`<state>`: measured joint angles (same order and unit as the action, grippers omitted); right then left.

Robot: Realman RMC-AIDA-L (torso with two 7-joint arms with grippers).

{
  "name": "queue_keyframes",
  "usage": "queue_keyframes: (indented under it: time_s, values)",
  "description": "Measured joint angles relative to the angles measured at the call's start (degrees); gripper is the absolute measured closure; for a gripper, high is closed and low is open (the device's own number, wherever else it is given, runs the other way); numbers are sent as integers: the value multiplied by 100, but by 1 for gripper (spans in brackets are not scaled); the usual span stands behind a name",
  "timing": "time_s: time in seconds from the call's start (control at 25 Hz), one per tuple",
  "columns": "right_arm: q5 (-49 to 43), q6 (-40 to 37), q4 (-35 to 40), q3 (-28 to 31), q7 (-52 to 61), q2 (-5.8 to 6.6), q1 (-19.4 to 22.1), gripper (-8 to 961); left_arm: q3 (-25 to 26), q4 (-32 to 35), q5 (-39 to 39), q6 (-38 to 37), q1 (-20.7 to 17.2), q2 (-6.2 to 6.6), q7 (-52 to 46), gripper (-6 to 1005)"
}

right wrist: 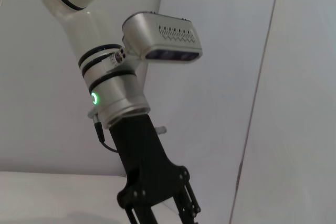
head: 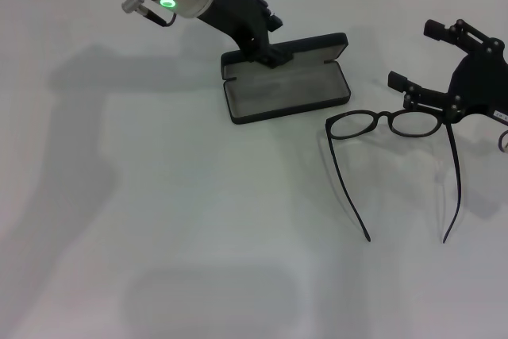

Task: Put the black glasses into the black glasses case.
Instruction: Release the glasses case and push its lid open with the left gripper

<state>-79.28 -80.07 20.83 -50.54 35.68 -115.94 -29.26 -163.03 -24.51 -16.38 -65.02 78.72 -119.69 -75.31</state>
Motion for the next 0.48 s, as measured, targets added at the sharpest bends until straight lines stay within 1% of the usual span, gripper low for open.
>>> queue_keyframes:
  time_s: [0.12, 0.28, 0.4, 0.48]
  values:
    - [0, 0, 0, -7, 0, -1, -1, 79, 0, -161, 456, -456, -51, 24, 24, 510]
    - [0, -15, 0, -24, 0, -9, -8, 80, 0, -304, 1524, -1249, -318, 107, 59, 465]
    - [0, -31, -40, -26, 0, -9, -27, 80, 0, -270, 2520, -1786, -668, 193, 30, 443]
    - [0, -41, -77, -26, 0, -8, -45, 80, 0, -256, 3218, -2118, -959, 220, 20, 442]
